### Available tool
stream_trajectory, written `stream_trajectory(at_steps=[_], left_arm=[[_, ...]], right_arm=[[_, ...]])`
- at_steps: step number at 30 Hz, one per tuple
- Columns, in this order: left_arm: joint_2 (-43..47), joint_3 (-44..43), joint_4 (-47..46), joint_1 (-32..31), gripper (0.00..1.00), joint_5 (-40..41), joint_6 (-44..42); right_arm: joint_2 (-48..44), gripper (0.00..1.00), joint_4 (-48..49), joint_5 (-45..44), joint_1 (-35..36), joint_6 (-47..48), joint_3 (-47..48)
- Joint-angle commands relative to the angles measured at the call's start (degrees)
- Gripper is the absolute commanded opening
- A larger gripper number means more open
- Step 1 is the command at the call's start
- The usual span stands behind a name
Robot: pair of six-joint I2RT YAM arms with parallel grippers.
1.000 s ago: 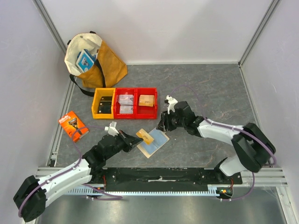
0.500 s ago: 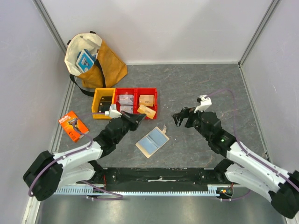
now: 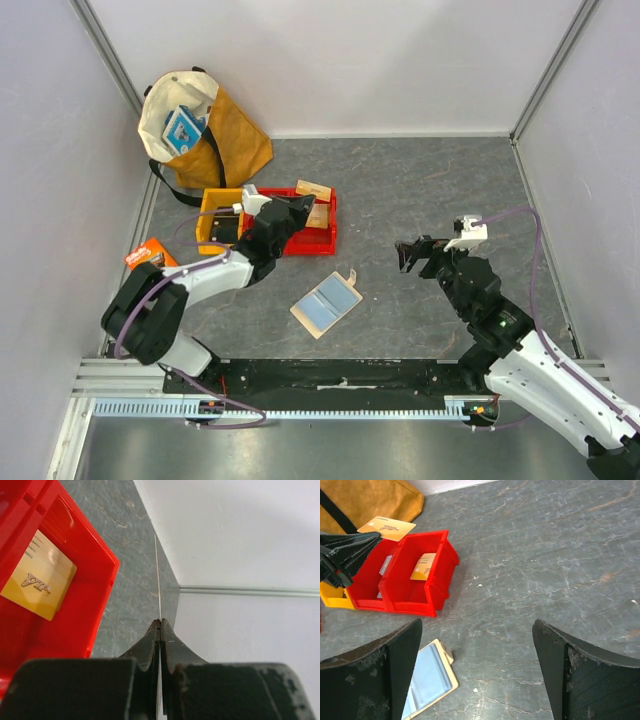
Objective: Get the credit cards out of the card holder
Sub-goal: Place the credit card in the storage box.
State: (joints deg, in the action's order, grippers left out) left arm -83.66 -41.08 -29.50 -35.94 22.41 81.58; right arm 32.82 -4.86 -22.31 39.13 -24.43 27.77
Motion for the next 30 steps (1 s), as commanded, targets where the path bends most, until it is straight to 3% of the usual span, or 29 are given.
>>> stream_trajectory(at_steps=[1, 10, 25, 28, 30], left_arm=[[-5.37, -5.06, 3.74, 0.79, 0.02, 3.78, 5.16], [-11.17, -7.52, 8.13, 0.79, 0.02, 5.71, 9.64], [-17.24, -11.65, 10.34, 0.79, 0.02, 3.43, 9.56], [-17.5, -11.92, 10.42, 0.87, 0.09, 2.99, 9.39], [-16.98, -11.57, 10.42, 0.7, 0.2, 2.81, 9.04]], right_arm=[[-1.79, 0.98, -2.52, -3.71, -0.11, 3.15, 0.44], [-3.2, 0.98, -3.49, -5.91, -0.11, 4.39, 0.18], [-2.85, 0.98, -3.92, -6.0, -0.11, 4.82, 0.18], [-2.85, 0.98, -4.28, -6.08, -0.11, 4.74, 0.18], [-2.93, 0.98, -4.19, -6.0, -0.11, 4.82, 0.18]])
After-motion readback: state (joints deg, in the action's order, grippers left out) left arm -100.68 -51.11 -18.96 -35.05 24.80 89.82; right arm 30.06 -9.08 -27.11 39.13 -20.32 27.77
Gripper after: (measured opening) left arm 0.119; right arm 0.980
